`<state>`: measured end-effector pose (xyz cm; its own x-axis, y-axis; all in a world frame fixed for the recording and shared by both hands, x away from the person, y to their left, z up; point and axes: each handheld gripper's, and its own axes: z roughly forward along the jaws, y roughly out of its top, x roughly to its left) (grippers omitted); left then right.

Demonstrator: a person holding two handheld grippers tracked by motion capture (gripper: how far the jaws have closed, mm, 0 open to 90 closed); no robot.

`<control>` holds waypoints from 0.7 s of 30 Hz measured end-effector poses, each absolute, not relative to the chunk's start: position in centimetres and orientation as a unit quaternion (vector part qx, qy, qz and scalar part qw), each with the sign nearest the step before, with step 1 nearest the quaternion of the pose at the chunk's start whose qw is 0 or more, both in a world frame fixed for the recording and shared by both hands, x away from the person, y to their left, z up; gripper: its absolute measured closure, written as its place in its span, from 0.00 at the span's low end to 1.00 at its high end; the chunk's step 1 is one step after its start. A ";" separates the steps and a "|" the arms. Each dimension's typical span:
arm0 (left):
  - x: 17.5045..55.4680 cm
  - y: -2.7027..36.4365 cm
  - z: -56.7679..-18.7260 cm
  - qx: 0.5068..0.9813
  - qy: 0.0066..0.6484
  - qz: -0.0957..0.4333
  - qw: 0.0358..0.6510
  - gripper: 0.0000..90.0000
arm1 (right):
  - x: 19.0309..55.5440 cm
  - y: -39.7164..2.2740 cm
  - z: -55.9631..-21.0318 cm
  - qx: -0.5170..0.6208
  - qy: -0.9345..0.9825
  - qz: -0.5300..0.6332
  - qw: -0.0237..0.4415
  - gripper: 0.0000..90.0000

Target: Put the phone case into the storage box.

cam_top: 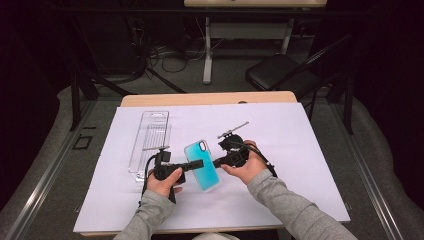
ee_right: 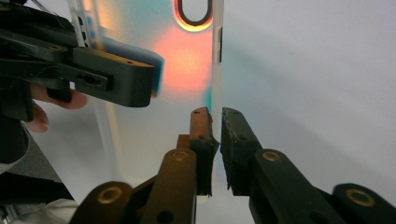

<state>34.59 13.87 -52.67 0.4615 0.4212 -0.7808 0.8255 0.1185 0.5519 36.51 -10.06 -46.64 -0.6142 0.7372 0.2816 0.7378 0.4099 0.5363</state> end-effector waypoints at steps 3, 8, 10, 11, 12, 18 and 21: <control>34.6 13.9 -52.6 0.638 0.487 -0.176 0.570 0.90 | 36.4 -10.3 -46.5 -0.438 -0.839 -0.323 0.002 0.87; 34.5 14.0 -52.3 0.643 0.482 -0.165 0.572 0.90 | 36.0 -10.9 -46.3 -0.433 -0.833 -0.343 0.004 0.82; 34.5 14.1 -52.1 0.648 0.477 -0.156 0.573 0.90 | 35.8 -11.1 -46.2 -0.432 -0.831 -0.350 0.002 0.79; 34.5 14.1 -52.0 0.650 0.474 -0.153 0.574 0.90 | 35.7 -11.3 -46.2 -0.431 -0.830 -0.353 -0.001 0.78; 34.4 14.1 -51.9 0.650 0.474 -0.151 0.574 0.90 | 35.7 -11.4 -46.2 -0.426 -0.831 -0.358 -0.006 0.76; 34.4 14.4 -51.5 0.658 0.465 -0.138 0.576 0.90 | 35.2 -12.2 -46.1 -0.405 -0.828 -0.388 -0.021 0.67; 34.4 14.4 -51.3 0.664 0.461 -0.127 0.575 0.90 | 35.0 -12.5 -46.1 -0.394 -0.826 -0.402 -0.032 0.62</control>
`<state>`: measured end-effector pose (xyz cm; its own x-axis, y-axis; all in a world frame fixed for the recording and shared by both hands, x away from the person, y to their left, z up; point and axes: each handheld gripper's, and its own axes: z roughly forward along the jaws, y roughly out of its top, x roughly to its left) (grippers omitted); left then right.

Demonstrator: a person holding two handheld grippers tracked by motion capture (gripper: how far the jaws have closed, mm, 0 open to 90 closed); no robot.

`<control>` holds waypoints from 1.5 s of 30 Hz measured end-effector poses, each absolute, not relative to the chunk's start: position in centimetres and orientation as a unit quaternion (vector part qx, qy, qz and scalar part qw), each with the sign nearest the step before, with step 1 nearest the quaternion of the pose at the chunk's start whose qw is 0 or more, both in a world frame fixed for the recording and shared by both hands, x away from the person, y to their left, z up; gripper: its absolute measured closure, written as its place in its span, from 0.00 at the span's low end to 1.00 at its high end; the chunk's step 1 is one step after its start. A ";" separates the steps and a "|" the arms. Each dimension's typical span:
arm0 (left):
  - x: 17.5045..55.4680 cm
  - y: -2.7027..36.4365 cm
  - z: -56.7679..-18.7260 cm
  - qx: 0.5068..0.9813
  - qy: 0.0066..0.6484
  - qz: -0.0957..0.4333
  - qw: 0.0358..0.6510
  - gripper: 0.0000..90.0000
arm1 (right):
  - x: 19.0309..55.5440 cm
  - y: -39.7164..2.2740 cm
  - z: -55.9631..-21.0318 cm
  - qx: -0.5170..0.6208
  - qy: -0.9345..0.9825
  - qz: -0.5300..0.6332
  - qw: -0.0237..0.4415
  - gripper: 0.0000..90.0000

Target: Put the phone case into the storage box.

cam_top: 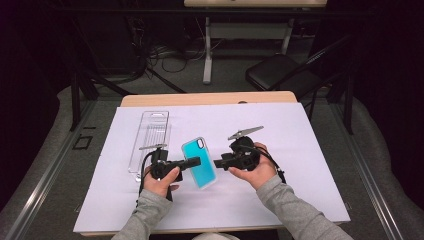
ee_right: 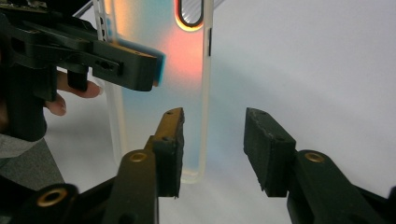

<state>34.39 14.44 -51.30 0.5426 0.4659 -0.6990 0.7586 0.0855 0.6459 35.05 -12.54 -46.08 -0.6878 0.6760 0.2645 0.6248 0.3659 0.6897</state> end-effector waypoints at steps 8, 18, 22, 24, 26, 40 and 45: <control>34.3 14.7 -50.6 0.678 0.445 -0.101 0.576 0.90 | 34.9 -13.3 -45.8 0.367 0.820 0.435 0.059 0.58; 34.2 15.0 -50.0 0.689 0.429 -0.083 0.578 0.90 | 34.5 -13.4 -45.7 0.323 0.834 0.442 0.070 0.60; 34.2 15.1 -49.8 0.697 0.420 -0.073 0.576 0.90 | 34.4 -13.5 -45.7 0.317 0.835 0.443 0.074 0.59; 34.2 15.1 -49.7 0.698 0.419 -0.071 0.577 0.90 | 34.4 -13.5 -45.7 0.316 0.835 0.444 0.075 0.59; 34.1 15.3 -49.6 0.702 0.414 -0.065 0.576 0.90 | 34.4 -13.7 -45.8 0.313 0.831 0.453 0.080 0.56; 33.7 15.3 -48.4 0.726 0.374 -0.028 0.577 0.90 | 34.0 -14.1 -45.7 0.285 0.825 0.477 0.107 0.47; 33.5 15.2 -48.0 0.737 0.357 -0.015 0.574 0.90 | 33.8 -14.2 -45.5 0.267 0.824 0.489 0.102 0.45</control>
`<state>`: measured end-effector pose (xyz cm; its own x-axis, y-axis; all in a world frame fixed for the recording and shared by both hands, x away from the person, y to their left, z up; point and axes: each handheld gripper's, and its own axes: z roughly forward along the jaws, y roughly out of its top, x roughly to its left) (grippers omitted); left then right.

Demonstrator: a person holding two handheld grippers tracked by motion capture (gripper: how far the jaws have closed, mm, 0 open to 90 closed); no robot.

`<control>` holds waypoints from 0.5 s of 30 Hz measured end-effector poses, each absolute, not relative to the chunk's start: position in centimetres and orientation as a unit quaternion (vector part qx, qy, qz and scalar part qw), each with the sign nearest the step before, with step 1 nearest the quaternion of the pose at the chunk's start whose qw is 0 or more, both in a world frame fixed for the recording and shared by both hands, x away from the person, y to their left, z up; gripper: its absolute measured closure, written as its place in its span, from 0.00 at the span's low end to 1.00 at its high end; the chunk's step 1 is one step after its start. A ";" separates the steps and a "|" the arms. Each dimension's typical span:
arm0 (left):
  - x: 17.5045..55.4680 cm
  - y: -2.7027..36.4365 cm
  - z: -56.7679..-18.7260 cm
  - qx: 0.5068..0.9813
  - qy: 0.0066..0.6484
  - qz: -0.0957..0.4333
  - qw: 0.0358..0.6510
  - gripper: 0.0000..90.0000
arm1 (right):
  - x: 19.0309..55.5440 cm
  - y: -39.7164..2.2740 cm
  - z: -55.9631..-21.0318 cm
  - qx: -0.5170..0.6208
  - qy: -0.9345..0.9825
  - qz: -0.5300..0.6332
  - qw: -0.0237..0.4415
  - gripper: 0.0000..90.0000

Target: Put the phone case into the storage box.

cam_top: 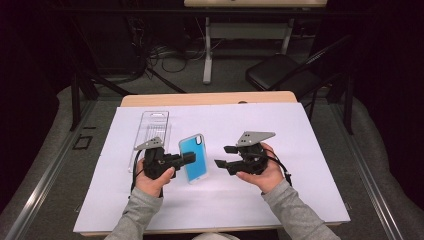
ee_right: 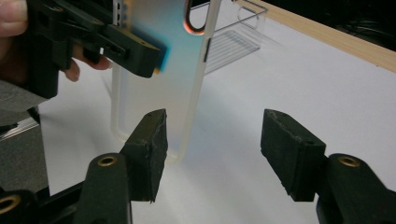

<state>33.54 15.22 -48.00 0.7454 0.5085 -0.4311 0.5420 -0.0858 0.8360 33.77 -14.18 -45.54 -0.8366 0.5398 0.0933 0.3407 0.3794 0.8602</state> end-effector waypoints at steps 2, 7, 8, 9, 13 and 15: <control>33.5 15.2 -47.9 0.739 0.351 -0.012 0.575 0.90 | 33.7 -14.2 -45.6 0.264 0.825 0.490 0.099 0.45; 33.3 15.2 -47.3 0.749 0.324 -0.001 0.578 0.90 | 33.4 -14.1 -45.7 0.252 0.824 0.501 0.079 0.46; 33.3 15.3 -47.3 0.750 0.323 -0.001 0.578 0.90 | 33.5 -14.2 -45.8 0.248 0.823 0.505 0.075 0.46; 33.2 15.3 -47.2 0.751 0.319 0.000 0.578 0.90 | 33.4 -14.2 -45.8 0.246 0.823 0.508 0.072 0.46; 33.2 15.5 -47.0 0.750 0.307 -0.009 0.585 0.90 | 33.2 -14.4 -45.8 0.231 0.821 0.518 0.061 0.47; 33.1 15.5 -46.8 0.752 0.299 -0.010 0.588 0.90 | 33.1 -14.6 -45.7 0.226 0.820 0.524 0.052 0.48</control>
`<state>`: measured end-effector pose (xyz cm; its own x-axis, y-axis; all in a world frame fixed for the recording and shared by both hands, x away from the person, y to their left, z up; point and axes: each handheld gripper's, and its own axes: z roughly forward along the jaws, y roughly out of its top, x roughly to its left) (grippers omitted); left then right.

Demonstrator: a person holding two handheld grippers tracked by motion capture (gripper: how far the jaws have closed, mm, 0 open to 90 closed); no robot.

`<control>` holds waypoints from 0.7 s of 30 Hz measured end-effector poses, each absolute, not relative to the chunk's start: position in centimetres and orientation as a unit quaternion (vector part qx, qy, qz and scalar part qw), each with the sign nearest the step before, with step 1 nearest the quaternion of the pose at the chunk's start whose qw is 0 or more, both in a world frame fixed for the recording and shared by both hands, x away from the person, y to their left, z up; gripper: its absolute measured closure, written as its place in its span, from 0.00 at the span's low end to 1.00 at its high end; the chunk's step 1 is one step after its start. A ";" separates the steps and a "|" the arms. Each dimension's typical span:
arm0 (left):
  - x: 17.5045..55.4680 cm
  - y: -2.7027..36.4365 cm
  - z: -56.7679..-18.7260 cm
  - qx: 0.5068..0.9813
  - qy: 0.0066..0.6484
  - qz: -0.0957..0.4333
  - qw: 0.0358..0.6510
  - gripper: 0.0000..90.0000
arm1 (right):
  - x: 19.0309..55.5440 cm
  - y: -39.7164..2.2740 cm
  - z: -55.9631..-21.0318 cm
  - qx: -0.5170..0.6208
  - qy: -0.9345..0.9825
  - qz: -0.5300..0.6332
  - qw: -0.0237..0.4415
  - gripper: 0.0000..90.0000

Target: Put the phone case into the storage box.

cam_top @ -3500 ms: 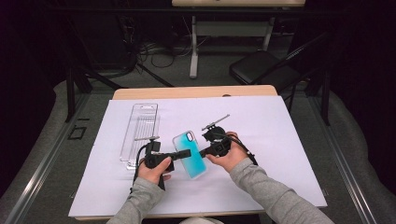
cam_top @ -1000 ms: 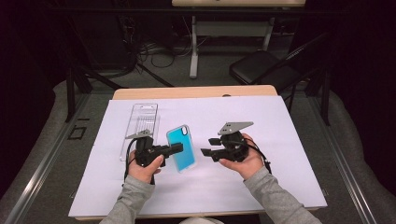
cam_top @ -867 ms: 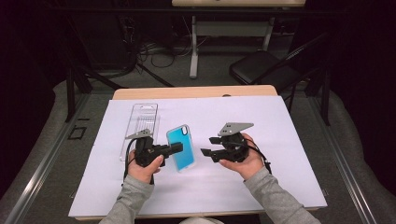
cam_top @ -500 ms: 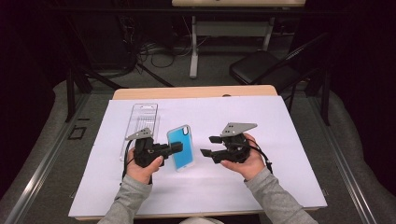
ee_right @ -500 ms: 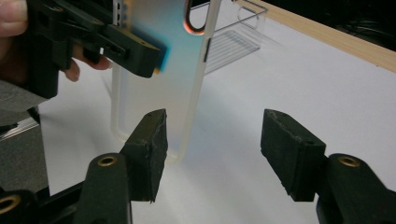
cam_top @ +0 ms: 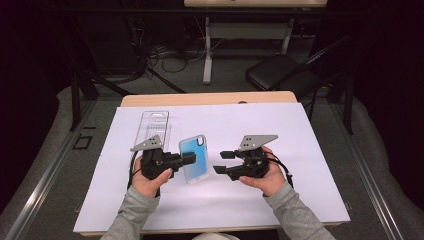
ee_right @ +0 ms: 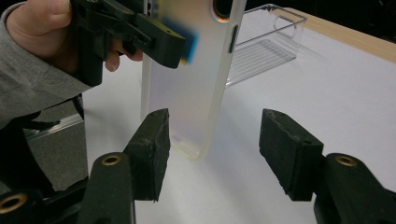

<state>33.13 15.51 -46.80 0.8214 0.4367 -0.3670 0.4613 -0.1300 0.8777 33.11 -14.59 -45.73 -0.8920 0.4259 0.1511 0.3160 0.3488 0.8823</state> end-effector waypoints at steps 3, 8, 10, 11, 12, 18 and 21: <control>32.9 15.3 -46.5 0.756 0.285 -0.013 0.589 0.90 | 33.1 -14.8 -45.7 0.225 0.815 0.533 0.044 0.48; 32.6 14.9 -46.3 0.759 0.270 -0.026 0.592 0.90 | 32.9 -15.0 -45.6 0.210 0.809 0.549 0.027 0.50; 32.5 14.7 -46.3 0.761 0.263 -0.029 0.592 0.90 | 32.8 -15.0 -45.7 0.206 0.810 0.549 0.019 0.53; 32.5 14.7 -46.3 0.761 0.262 -0.030 0.593 0.90 | 32.8 -15.0 -45.7 0.206 0.810 0.549 0.019 0.53; 32.5 14.6 -46.2 0.760 0.258 -0.034 0.595 0.90 | 32.8 -15.0 -45.9 0.208 0.809 0.550 0.007 0.55; 32.4 14.5 -46.2 0.761 0.251 -0.040 0.597 0.90 | 32.9 -14.9 -46.3 0.197 0.810 0.552 -0.001 0.60; 32.3 14.5 -46.2 0.761 0.245 -0.047 0.599 0.90 | 32.8 -15.0 -46.3 0.191 0.807 0.558 -0.013 0.63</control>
